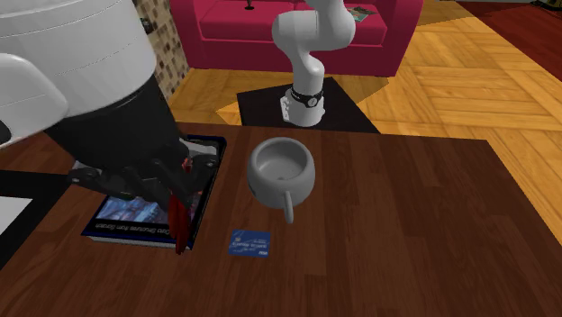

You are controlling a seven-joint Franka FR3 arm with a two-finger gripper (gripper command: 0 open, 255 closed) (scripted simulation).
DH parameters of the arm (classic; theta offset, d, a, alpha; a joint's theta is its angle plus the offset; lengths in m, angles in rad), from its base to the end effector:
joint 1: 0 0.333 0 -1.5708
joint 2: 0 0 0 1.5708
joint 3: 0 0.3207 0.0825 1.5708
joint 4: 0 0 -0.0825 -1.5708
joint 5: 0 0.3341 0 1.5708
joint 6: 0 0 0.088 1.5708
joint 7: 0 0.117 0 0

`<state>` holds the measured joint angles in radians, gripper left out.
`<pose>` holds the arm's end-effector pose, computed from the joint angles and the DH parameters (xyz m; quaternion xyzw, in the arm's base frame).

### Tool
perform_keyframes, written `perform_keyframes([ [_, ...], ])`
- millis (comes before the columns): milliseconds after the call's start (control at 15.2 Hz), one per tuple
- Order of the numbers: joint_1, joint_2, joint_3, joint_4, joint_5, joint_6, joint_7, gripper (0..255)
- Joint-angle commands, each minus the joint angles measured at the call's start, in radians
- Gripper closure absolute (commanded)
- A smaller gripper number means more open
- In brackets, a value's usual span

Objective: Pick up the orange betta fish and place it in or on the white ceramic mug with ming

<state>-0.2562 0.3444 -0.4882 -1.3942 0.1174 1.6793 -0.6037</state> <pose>0.4826 -0.3643 0.5296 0.9976 -0.0658 -0.0211 0.0105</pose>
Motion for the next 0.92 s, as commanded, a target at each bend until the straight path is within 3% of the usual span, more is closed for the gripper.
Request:
perform_keyframes([
  [0,0.046,-0.097,-0.003,-0.12,-0.042,0.032,0.033,255],
  [396,0.138,-0.362,0.03,-0.413,-0.165,0.085,0.167,255],
  [858,0.179,-0.651,0.127,-0.685,-0.261,0.077,0.343,255],
])
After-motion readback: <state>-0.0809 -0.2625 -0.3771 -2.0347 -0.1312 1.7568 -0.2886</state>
